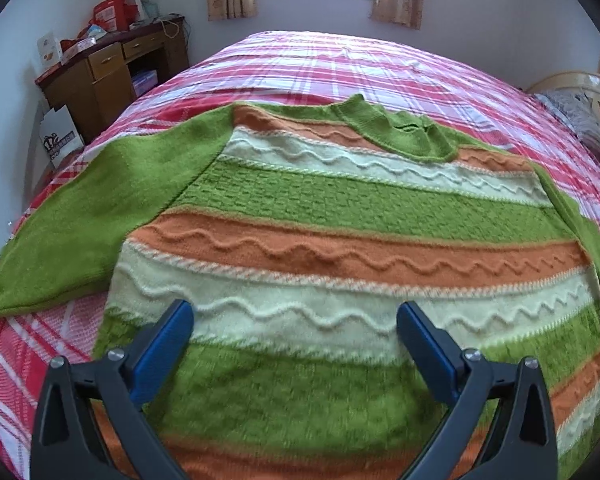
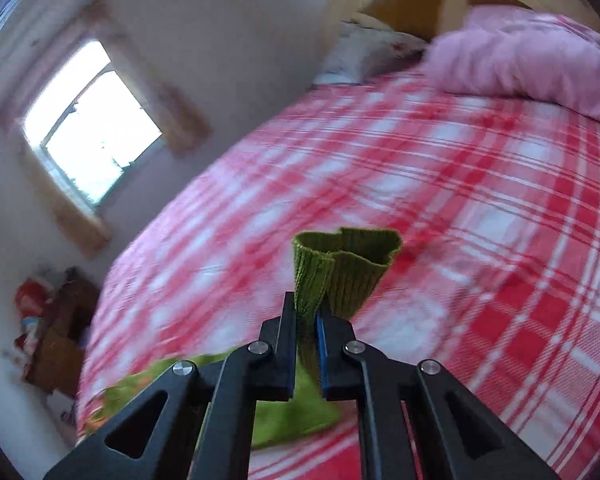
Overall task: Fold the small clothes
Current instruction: 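Carry the held sleeve across the sweater body and release it with the right gripper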
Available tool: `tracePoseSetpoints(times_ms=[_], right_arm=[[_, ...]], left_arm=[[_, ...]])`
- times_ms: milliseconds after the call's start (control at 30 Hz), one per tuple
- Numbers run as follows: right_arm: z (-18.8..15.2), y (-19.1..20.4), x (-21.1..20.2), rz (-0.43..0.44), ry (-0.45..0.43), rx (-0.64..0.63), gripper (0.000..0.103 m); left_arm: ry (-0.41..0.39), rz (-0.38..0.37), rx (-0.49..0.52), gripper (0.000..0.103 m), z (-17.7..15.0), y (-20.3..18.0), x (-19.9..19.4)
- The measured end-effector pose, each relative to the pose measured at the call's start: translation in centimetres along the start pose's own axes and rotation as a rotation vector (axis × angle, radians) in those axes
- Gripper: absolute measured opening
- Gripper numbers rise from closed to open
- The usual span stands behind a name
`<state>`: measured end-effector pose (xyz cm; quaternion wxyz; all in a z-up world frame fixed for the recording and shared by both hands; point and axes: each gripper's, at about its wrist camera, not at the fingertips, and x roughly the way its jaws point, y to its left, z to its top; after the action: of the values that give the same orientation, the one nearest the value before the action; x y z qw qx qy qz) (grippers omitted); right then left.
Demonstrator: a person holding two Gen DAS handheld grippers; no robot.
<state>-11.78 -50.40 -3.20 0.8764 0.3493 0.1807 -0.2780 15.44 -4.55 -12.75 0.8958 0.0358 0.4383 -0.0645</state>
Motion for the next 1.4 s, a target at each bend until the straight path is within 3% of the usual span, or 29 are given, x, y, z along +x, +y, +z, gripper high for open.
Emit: tracePoseSetpoints(times_ms=[200, 367, 633, 867, 1067, 1300, 1400], right_arm=[[-3.2, 10.6, -0.8, 0.192, 0.050, -0.129, 0.008], [-8.0, 19.7, 0.8, 0.352, 0.151, -0.199, 0.008], [-17.6, 31.2, 6.6, 0.473, 0.299, -0.289, 0.008], [-27.1, 36.3, 12.7, 0.497, 0.460, -0.350, 0.007], [-33.3, 37.9, 16.0, 0.494, 0.556, -0.399, 0.007], [-35.7, 38.5, 18.2, 0.515, 0.584, -0.425, 0.008], [-35.7, 38.5, 17.7, 0.544, 0.609, -0.420, 0.014]], left_arm=[[-0.051, -0.022, -0.079, 0.103, -1.2, 3.4, -3.6], [-0.112, -0.019, -0.193, 0.103, -1.2, 8.1, -6.5], [-0.157, 0.023, -0.311, 0.103, -1.8, 13.4, -7.6], [-0.180, 0.066, -0.310, 0.103, -2.2, 15.1, -7.3], [-0.175, 0.067, -0.328, 0.103, -2.6, 16.6, -6.8], [-0.165, 0.071, -0.328, 0.103, -2.7, 17.0, -5.9], [-0.163, 0.080, -0.319, 0.103, -2.7, 16.7, -5.8]])
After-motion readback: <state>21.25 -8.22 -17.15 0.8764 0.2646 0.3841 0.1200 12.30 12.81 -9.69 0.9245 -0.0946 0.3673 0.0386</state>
